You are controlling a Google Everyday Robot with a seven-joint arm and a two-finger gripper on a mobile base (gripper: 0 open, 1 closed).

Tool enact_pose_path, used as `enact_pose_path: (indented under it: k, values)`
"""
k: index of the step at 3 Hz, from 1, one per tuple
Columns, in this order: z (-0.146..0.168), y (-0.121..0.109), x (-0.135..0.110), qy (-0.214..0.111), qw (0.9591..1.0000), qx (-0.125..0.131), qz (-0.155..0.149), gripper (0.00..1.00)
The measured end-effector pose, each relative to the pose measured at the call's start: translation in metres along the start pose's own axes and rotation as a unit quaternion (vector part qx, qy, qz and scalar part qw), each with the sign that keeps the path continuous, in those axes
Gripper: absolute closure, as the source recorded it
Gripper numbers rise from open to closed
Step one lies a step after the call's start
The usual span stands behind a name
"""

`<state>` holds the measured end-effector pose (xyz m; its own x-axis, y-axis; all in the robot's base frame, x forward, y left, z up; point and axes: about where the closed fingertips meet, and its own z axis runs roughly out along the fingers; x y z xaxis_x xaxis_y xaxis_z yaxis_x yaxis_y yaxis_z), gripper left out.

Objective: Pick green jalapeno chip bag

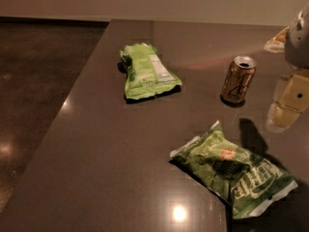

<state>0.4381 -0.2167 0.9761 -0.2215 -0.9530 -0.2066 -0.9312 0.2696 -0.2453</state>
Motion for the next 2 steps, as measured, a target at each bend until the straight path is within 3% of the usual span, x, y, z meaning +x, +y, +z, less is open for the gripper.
enact_pose_path:
  k: [1, 2]
  values:
    - [-0.001, 0.0, -0.001, -0.001, 1.0, 0.001, 0.0, 0.0]
    - [0.006, 0.013, -0.005, -0.019, 0.9993, -0.018, 0.027, 0.0]
